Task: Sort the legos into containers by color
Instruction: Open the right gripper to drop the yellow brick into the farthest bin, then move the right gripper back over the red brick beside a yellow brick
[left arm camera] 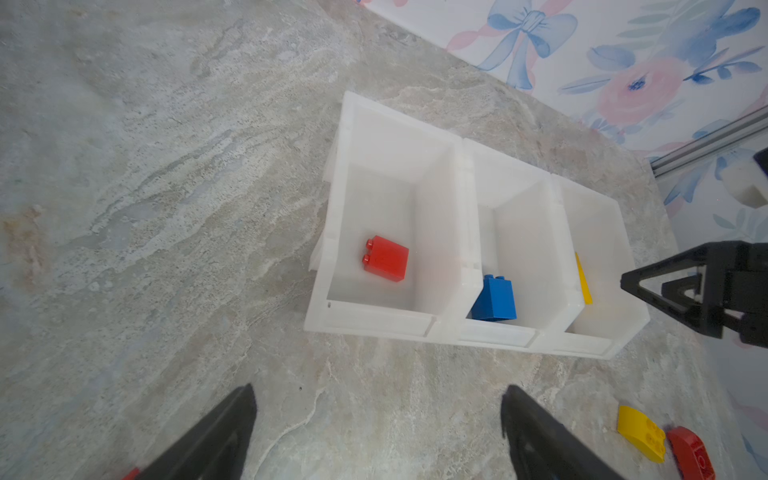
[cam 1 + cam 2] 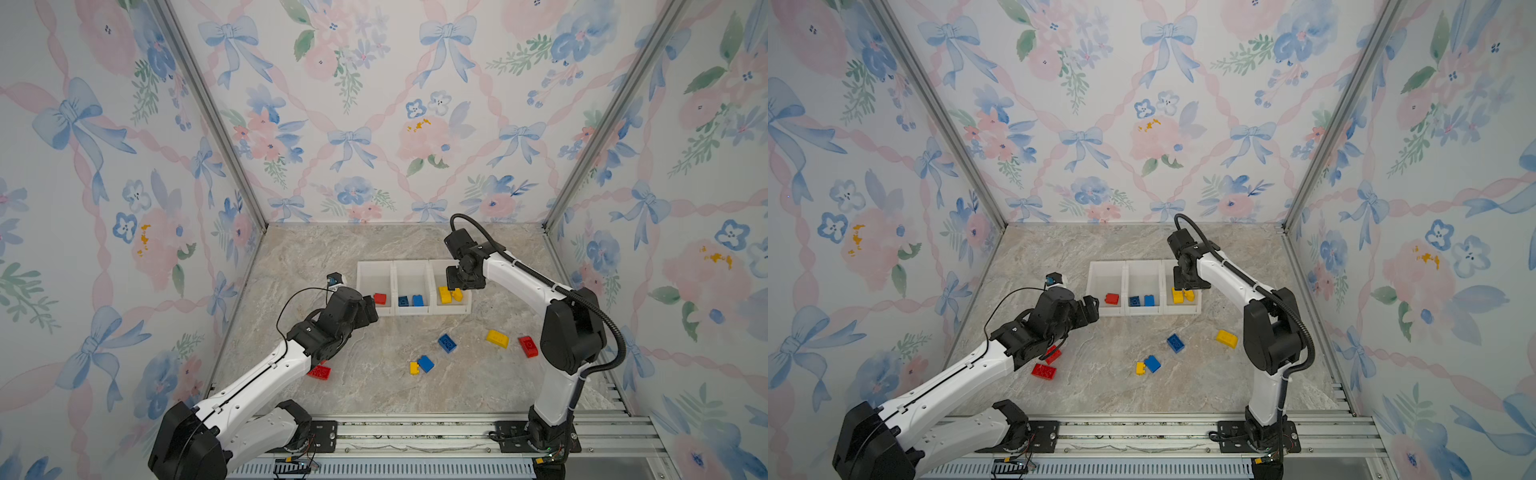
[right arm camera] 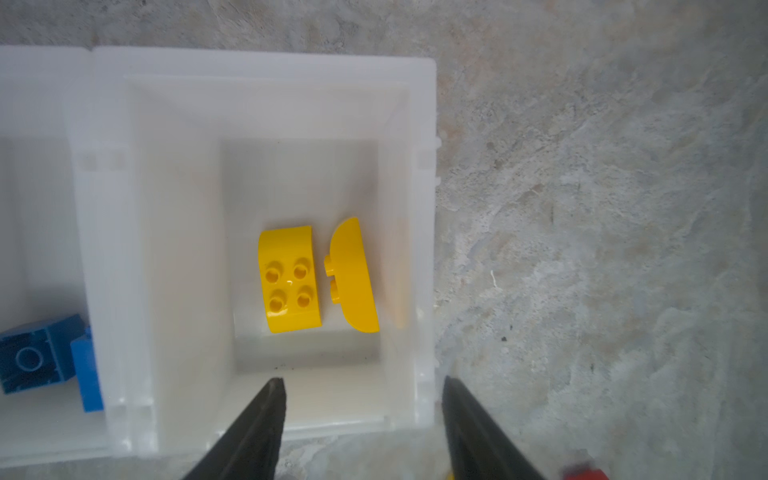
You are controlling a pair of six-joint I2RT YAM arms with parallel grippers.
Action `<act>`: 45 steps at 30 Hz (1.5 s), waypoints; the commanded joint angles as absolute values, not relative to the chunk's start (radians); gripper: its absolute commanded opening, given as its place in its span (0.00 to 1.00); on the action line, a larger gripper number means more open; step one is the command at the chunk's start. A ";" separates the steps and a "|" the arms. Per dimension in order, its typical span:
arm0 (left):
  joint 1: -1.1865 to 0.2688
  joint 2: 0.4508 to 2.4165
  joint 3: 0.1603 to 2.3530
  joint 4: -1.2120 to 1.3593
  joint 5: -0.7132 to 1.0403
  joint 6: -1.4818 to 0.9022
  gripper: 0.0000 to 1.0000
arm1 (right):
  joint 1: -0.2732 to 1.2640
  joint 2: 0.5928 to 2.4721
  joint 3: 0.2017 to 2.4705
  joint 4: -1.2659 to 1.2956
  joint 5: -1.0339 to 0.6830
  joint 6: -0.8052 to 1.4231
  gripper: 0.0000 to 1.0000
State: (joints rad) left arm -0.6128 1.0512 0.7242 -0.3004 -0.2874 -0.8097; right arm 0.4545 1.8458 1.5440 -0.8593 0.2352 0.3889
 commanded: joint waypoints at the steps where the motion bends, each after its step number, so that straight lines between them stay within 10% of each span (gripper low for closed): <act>1: -0.606 1.060 0.741 -0.300 -0.287 -0.817 0.94 | 0.435 1.761 1.488 -0.903 0.193 0.417 0.67; 19: -0.606 1.077 0.741 -0.301 -0.276 -0.803 0.95 | 0.099 1.450 1.171 -0.957 0.058 0.412 0.81; 45: -0.600 1.067 0.733 -0.300 -0.270 -0.796 0.95 | -0.199 1.512 0.903 -0.777 -0.038 0.387 0.90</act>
